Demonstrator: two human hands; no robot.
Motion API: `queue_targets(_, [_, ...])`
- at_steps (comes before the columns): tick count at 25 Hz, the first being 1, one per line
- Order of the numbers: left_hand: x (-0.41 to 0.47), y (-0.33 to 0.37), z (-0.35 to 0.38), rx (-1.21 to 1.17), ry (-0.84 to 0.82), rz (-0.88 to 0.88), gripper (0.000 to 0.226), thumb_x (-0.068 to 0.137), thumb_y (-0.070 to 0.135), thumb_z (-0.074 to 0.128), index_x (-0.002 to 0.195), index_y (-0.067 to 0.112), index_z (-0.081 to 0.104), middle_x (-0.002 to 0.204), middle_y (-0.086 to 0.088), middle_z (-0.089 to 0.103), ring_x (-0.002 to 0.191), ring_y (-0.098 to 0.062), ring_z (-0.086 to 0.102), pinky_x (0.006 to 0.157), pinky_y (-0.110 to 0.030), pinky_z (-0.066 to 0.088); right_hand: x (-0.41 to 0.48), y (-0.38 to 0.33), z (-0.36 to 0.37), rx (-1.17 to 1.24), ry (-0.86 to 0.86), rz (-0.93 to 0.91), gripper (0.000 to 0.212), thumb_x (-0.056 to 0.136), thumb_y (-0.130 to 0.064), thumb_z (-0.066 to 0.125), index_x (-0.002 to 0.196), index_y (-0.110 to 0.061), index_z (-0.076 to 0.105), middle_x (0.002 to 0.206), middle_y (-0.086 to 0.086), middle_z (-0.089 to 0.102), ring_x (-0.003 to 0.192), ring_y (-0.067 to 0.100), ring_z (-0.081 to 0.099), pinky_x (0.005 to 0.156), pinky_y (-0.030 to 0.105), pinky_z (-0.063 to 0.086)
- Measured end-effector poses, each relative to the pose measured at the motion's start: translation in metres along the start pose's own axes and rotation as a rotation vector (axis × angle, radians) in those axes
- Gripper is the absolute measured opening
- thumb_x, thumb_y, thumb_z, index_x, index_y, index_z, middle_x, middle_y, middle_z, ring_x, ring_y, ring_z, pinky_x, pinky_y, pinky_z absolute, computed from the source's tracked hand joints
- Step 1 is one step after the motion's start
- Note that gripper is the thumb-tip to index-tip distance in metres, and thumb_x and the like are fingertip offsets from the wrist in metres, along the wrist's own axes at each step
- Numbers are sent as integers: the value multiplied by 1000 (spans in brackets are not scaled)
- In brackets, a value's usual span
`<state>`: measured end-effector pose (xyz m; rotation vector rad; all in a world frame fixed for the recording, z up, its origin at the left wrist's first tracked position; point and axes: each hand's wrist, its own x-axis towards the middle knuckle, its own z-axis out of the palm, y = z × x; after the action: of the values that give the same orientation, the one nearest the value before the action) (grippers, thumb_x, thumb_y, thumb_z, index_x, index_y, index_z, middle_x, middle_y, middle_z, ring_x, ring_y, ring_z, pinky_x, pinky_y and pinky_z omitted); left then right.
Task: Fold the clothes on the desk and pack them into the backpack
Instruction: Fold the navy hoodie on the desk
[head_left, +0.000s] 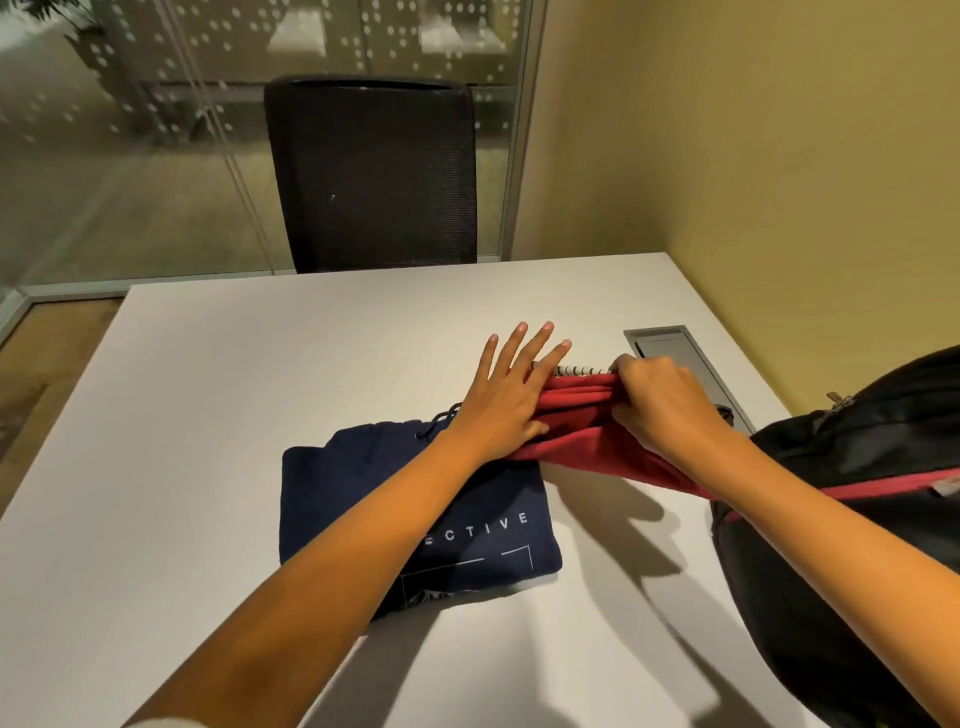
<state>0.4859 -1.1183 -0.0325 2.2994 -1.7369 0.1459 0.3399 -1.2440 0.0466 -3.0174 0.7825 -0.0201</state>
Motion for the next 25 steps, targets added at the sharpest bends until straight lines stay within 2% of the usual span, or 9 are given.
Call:
queue_targets(2, [2,-10,-13,-14,-31,99,85,83,37,69,151,23,20,156,0,26,149,-21,4,117,-49,-10,-13,-7,-13,-4,5,-64,13,81,-8,54,93,-6,49,91,17,59,83,39,54,61,37,32])
queue_targets(4, [-7,-20,-26,-49,-23,148,61,84,30,67,138,22,41,134,4,53,137,-15,37,117,-46,-10,-20,-14,-25,9,25,-96,19,80,-9,55,99,-5,53,91,16,60,84,39,54,61,38,36])
queue_targets(5, [-12,-25,-33,-53,9,156,51,84,26,67,130,22,47,121,6,59,123,-14,51,117,-44,-8,-22,-17,-31,24,40,-108,24,79,-8,55,103,-6,55,92,15,62,86,39,55,62,38,38])
queue_targets(7, [-21,-32,-52,-49,104,128,43,81,22,69,121,21,53,110,6,61,104,-15,60,116,-40,-1,-22,-26,-44,72,74,-135,31,78,-7,54,109,-8,58,94,14,64,90,38,56,63,37,36])
queue_targets(13, [-61,-50,-126,100,380,0,49,73,21,80,118,20,59,115,1,64,103,-23,62,106,-38,15,-9,-64,-75,260,250,-283,38,81,-7,56,119,-15,57,110,7,66,102,31,57,74,33,36])
queue_targets(16, [-98,-62,-146,200,408,-68,53,71,23,82,119,22,59,117,0,64,105,-25,61,99,-38,18,-1,-81,-61,350,272,-488,44,82,-4,60,125,-14,55,120,6,64,108,28,58,84,33,43])
queue_targets(21, [-167,-65,-71,292,237,-213,72,56,14,88,123,26,63,116,0,64,102,-23,55,84,-39,26,3,-90,44,188,218,-761,51,83,-1,66,132,-4,53,131,16,58,119,31,57,98,41,49])
queue_targets(23, [-196,-62,-22,252,141,-230,76,53,5,89,122,26,65,111,-1,66,100,-21,50,84,-38,29,-7,-86,101,146,132,-866,41,93,-9,55,133,-3,53,131,15,58,120,28,55,104,37,45])
queue_targets(25, [-217,-53,12,206,85,-265,79,53,3,88,125,25,64,112,-2,66,102,-20,48,87,-39,38,-23,-77,141,199,45,-851,39,102,-15,39,139,-7,48,138,11,53,130,22,45,113,33,32])
